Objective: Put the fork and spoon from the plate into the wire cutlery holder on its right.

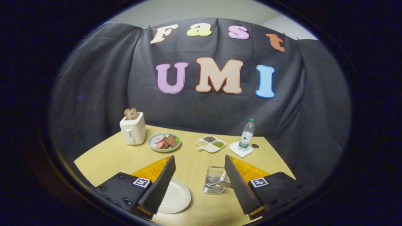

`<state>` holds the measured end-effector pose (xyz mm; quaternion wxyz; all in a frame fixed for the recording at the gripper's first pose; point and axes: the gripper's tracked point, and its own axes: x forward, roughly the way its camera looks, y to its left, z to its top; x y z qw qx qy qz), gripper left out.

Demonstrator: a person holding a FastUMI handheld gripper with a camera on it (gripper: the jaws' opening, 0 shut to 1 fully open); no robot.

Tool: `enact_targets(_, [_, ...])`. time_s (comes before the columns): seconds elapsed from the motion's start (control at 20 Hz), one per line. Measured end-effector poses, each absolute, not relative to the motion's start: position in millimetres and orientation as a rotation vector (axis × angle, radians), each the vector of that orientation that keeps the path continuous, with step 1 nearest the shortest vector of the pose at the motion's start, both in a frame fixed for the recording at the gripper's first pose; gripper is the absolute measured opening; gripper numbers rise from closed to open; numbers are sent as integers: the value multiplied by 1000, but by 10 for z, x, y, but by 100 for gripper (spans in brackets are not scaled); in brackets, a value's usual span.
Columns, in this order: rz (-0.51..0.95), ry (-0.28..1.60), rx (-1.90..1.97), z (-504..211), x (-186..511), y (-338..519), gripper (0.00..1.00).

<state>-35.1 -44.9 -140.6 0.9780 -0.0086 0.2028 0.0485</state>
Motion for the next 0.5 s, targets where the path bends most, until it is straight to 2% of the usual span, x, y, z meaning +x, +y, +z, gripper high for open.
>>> enact_targets(0.5, [35, 352, 25, -1368, -229, -536, 99])
